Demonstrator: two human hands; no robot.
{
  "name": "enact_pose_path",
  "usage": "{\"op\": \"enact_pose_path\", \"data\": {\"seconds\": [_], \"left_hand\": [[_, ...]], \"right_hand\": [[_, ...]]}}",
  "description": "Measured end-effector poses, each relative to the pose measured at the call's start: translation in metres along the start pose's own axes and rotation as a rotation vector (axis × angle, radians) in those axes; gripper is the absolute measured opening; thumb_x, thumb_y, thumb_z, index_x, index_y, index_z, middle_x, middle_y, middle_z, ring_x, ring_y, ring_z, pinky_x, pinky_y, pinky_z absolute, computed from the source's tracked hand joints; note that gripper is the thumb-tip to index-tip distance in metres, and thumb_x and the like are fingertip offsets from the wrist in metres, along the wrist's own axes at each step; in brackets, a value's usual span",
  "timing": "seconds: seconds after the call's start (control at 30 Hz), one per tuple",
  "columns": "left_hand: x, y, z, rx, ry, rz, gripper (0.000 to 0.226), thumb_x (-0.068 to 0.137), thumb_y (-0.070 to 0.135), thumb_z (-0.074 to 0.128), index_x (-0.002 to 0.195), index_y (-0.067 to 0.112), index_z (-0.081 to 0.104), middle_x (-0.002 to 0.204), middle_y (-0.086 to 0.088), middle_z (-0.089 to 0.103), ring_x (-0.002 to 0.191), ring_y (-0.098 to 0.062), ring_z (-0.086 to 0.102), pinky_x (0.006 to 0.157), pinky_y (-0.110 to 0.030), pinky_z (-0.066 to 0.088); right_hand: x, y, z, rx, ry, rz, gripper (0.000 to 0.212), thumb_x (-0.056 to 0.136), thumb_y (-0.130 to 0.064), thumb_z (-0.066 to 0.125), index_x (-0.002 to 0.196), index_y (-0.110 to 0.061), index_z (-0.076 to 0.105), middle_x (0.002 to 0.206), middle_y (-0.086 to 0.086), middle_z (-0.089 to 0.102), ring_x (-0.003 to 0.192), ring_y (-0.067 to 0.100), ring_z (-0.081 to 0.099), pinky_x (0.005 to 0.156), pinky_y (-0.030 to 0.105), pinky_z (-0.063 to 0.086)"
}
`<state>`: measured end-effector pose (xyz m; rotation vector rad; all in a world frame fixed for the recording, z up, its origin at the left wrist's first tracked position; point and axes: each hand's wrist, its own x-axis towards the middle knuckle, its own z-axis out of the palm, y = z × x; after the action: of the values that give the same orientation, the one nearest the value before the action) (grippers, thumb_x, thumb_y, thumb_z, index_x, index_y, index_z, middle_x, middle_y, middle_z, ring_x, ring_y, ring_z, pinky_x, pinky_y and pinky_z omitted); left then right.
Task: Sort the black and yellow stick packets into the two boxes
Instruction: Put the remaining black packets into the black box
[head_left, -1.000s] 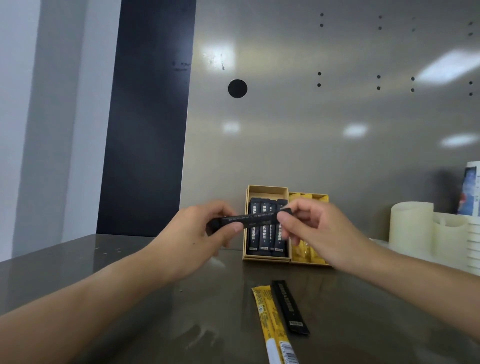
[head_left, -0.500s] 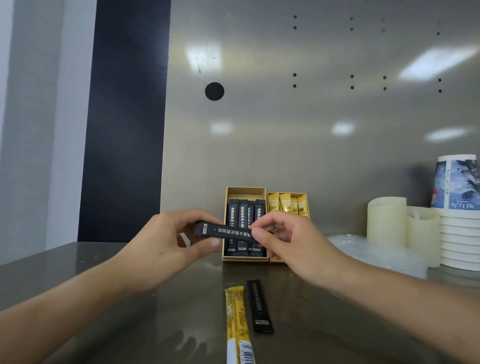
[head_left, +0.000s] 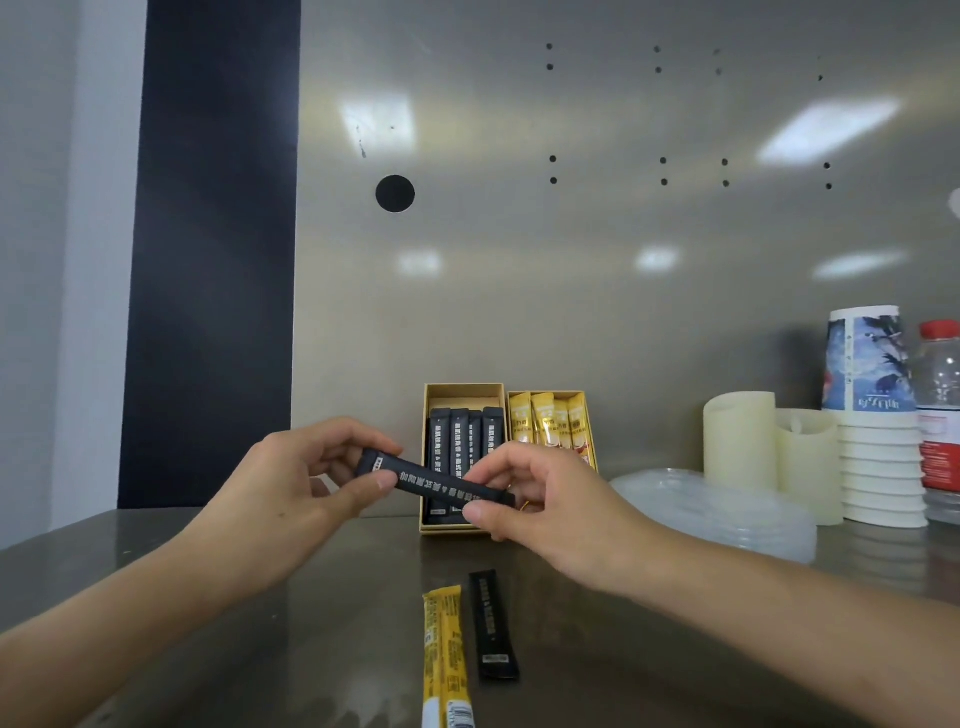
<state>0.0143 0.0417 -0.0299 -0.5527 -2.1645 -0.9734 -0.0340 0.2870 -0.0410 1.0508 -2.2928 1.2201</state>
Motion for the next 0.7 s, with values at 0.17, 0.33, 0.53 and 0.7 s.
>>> {"op": "enact_pose_path", "data": {"seconds": [0.17, 0.33, 0.53, 0.7], "left_hand": [[0.0, 0.002, 0.0, -0.043, -0.007, -0.032, 0.027, 0.096, 0.009, 0.063, 0.11, 0.03, 0.072, 0.086, 0.004, 0.078, 0.066, -0.006, 0.065, 0.058, -0.021, 0.054], [0.0, 0.003, 0.0, -0.073, 0.001, -0.049, 0.025, 0.099, 0.008, 0.059, 0.11, 0.026, 0.073, 0.085, -0.001, 0.079, 0.063, -0.011, 0.063, 0.058, -0.032, 0.052], [-0.001, 0.007, -0.001, -0.073, -0.025, -0.078, 0.02, 0.101, 0.01, 0.057, 0.108, 0.023, 0.071, 0.086, 0.002, 0.08, 0.065, -0.017, 0.069, 0.062, -0.037, 0.053], [-0.002, 0.01, 0.005, -0.029, -0.142, -0.099, 0.009, 0.099, 0.021, 0.06, 0.105, 0.019, 0.066, 0.087, 0.009, 0.081, 0.07, -0.014, 0.074, 0.061, -0.019, 0.052]], "right_hand": [[0.002, 0.0, -0.003, -0.017, -0.027, 0.011, 0.027, 0.086, -0.02, 0.079, 0.107, -0.033, 0.067, 0.105, -0.008, 0.073, 0.096, 0.005, 0.07, 0.083, 0.025, 0.056], [0.003, 0.0, -0.005, -0.027, -0.058, 0.033, 0.033, 0.083, -0.016, 0.082, 0.107, -0.034, 0.066, 0.104, -0.009, 0.075, 0.095, 0.001, 0.07, 0.075, 0.02, 0.052], [0.004, 0.0, -0.006, 0.145, 0.028, 0.054, 0.023, 0.086, -0.019, 0.078, 0.106, -0.026, 0.07, 0.102, -0.005, 0.077, 0.091, 0.004, 0.073, 0.082, 0.021, 0.056], [0.007, -0.006, -0.01, 0.406, 0.125, 0.119, 0.015, 0.092, -0.019, 0.07, 0.107, -0.016, 0.074, 0.089, -0.001, 0.074, 0.08, 0.008, 0.069, 0.069, 0.024, 0.054]]}}
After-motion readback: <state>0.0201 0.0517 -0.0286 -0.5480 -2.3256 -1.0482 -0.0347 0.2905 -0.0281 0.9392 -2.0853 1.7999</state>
